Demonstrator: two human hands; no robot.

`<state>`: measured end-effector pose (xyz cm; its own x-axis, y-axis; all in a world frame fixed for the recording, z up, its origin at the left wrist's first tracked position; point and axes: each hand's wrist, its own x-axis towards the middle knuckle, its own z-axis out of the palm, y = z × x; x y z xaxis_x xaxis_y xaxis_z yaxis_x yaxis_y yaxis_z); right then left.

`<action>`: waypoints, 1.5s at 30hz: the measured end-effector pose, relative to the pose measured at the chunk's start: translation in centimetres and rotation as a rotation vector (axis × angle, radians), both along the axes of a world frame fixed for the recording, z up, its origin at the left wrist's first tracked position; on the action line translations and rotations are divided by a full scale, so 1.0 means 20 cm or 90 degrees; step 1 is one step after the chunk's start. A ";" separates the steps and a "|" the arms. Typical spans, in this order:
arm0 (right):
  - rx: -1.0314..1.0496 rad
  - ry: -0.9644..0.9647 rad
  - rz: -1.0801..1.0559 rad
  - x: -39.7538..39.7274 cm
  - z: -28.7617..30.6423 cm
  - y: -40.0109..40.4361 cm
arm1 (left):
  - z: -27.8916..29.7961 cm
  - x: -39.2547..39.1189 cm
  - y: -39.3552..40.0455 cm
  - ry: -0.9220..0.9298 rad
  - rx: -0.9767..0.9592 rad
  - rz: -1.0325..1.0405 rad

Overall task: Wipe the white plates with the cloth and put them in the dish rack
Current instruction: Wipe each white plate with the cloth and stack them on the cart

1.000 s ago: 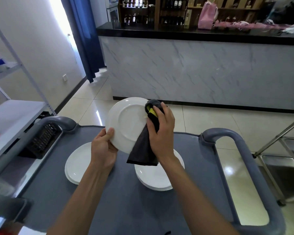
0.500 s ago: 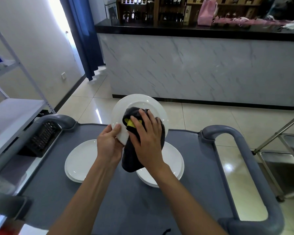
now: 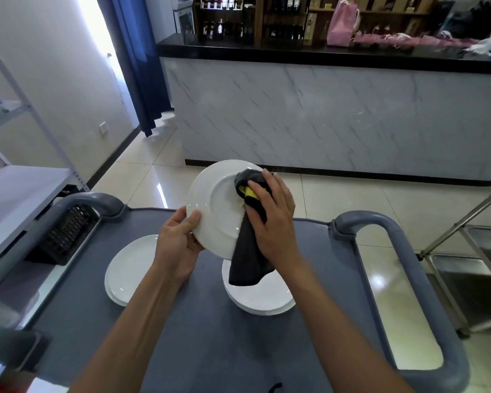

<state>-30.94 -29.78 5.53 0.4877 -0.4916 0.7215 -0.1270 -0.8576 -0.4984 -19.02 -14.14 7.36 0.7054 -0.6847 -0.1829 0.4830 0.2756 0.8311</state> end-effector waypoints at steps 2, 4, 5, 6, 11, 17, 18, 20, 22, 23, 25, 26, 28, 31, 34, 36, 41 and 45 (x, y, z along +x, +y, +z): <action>0.024 0.003 0.007 0.00 0.04 -0.03 | 0.00 -0.01 0.00 0.002 -0.008 -0.009; 0.049 0.014 0.011 0.01 0.08 -0.05 | 0.00 0.00 0.01 0.009 -0.016 -0.015; 0.059 0.019 0.011 0.01 0.09 -0.06 | 0.00 0.00 0.01 0.009 -0.017 -0.017; 0.068 0.024 0.011 0.03 0.11 -0.06 | 0.00 0.00 0.01 0.008 -0.016 -0.018; 0.083 0.019 -0.004 0.10 0.19 -0.08 | 0.02 0.00 0.02 -0.022 -0.014 -0.031; 0.005 0.066 0.014 0.17 0.24 -0.03 | 0.02 0.00 0.03 -0.039 -0.004 -0.033; -0.011 0.073 0.020 0.18 0.24 -0.02 | 0.01 0.00 0.03 -0.040 0.000 -0.035; -0.050 0.083 0.035 0.19 0.24 0.01 | 0.00 0.00 0.03 -0.038 0.004 -0.039; -0.084 0.090 0.057 0.20 0.23 0.04 | -0.01 -0.01 0.03 -0.035 0.002 -0.035; -0.092 0.092 0.065 0.21 0.22 0.04 | -0.01 -0.01 0.03 -0.036 -0.001 -0.031; -0.089 0.092 0.069 0.21 0.21 0.04 | -0.01 0.00 0.03 -0.043 0.005 -0.021; -0.079 0.091 0.067 0.21 0.20 0.04 | -0.01 0.00 0.03 -0.050 0.015 -0.012; -0.048 0.094 0.058 0.20 0.18 0.02 | -0.01 0.01 0.02 -0.061 0.036 0.008; 0.008 0.116 0.036 0.17 0.12 0.01 | -0.03 0.01 0.01 -0.056 0.052 0.025; 0.045 0.140 0.034 0.13 0.07 -0.01 | -0.06 0.00 0.01 -0.044 0.058 0.027; 0.080 0.144 0.023 0.09 0.03 -0.02 | -0.08 0.00 0.01 -0.035 0.056 0.029; 0.214 0.109 -0.007 0.02 -0.05 -0.03 | -0.10 0.00 -0.01 -0.021 0.057 0.040; 0.272 0.090 -0.037 -0.02 -0.09 -0.03 | -0.11 0.01 -0.01 -0.015 0.065 0.042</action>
